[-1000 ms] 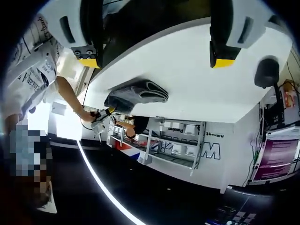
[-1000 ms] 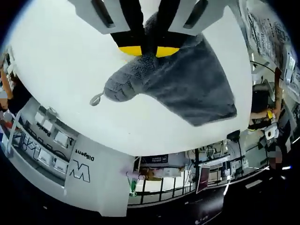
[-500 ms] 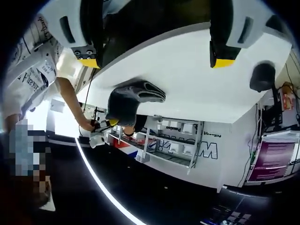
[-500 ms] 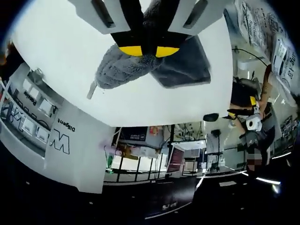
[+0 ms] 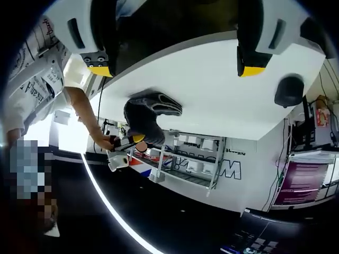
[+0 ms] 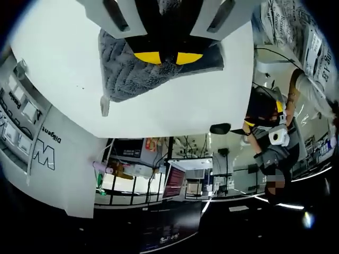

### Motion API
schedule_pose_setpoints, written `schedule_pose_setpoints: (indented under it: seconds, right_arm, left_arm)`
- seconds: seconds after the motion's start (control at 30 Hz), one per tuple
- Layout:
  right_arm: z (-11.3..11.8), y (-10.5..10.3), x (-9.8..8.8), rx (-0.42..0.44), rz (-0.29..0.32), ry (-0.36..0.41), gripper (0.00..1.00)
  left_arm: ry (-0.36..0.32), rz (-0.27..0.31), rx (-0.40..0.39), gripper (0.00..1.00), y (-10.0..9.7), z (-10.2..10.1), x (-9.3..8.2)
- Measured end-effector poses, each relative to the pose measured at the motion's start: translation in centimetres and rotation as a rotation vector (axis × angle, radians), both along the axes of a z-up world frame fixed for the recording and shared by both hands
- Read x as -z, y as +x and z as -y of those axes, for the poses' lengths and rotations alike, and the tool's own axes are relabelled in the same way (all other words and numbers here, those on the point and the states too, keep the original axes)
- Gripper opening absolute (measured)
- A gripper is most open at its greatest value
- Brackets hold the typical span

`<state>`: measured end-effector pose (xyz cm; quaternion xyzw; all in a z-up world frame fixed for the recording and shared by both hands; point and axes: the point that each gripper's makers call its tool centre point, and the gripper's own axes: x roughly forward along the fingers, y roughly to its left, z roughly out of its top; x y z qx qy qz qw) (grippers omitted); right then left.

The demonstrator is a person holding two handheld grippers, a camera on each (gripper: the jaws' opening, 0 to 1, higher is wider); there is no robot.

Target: Fold the towel on the table until its edges align and the towel forms a compact rectangular stack.

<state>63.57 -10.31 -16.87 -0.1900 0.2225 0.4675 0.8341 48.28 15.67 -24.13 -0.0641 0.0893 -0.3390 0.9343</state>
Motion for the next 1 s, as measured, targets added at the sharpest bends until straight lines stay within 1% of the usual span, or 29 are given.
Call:
schedule_pose_setpoints:
  seconds: [0.13, 0.3, 0.5, 0.57, 0.67, 0.73, 0.8, 0.87, 0.9, 0.97, 1.0]
  right_arm:
    - [-2.1, 0.3, 1.3, -0.032, -0.036, 0.009, 0.07]
    - [-3.9, 0.9, 3.3, -0.033, -0.075, 0.033, 0.07]
    - [-5.0, 0.9, 5.6, -0.030, -0.117, 0.055, 0.09]
    - [-5.2, 0.7, 6.1, -0.032, -0.129, 0.069, 0.11]
    - [-5.3, 0.5, 6.0, -0.037, -0.144, 0.113, 0.18]
    - [-5.0, 0.6, 5.4, -0.026, -0.133, 0.138, 0.22]
    - [-4.8, 0.6, 5.0, -0.013, -0.117, 0.146, 0.27]
    - [-4.3, 0.3, 3.9, -0.008, -0.075, 0.168, 0.32]
    - [-4.3, 0.2, 3.2, -0.011, -0.062, 0.196, 0.33]
    - [-4.1, -0.5, 1.9, -0.024, -0.052, 0.257, 0.35]
    - [-3.7, -0.9, 1.6, -0.027, -0.053, 0.266, 0.36]
  left_arm:
    - [0.000, -0.002, -0.002, 0.99, 0.0, 0.0, 0.1]
    - [-0.002, -0.006, -0.013, 0.99, 0.0, -0.4, 0.1]
    - [0.001, -0.015, -0.013, 0.99, 0.0, -0.3, 0.4]
    - [0.001, -0.015, -0.012, 0.99, 0.0, -0.2, 0.4]
    - [0.002, -0.016, -0.012, 0.99, 0.1, -0.2, 0.3]
    - [0.003, -0.017, -0.010, 0.99, 0.1, -0.1, 0.3]
    - [0.006, -0.017, -0.007, 0.99, 0.1, 0.1, 0.3]
    - [0.007, -0.018, -0.003, 0.99, 0.2, 0.4, 0.2]
    - [0.008, -0.018, -0.001, 0.99, 0.2, 0.6, 0.2]
    - [0.009, -0.018, 0.003, 0.99, 0.4, 0.8, 0.2]
    - [0.009, -0.018, 0.007, 0.99, 0.4, 1.0, 0.2]
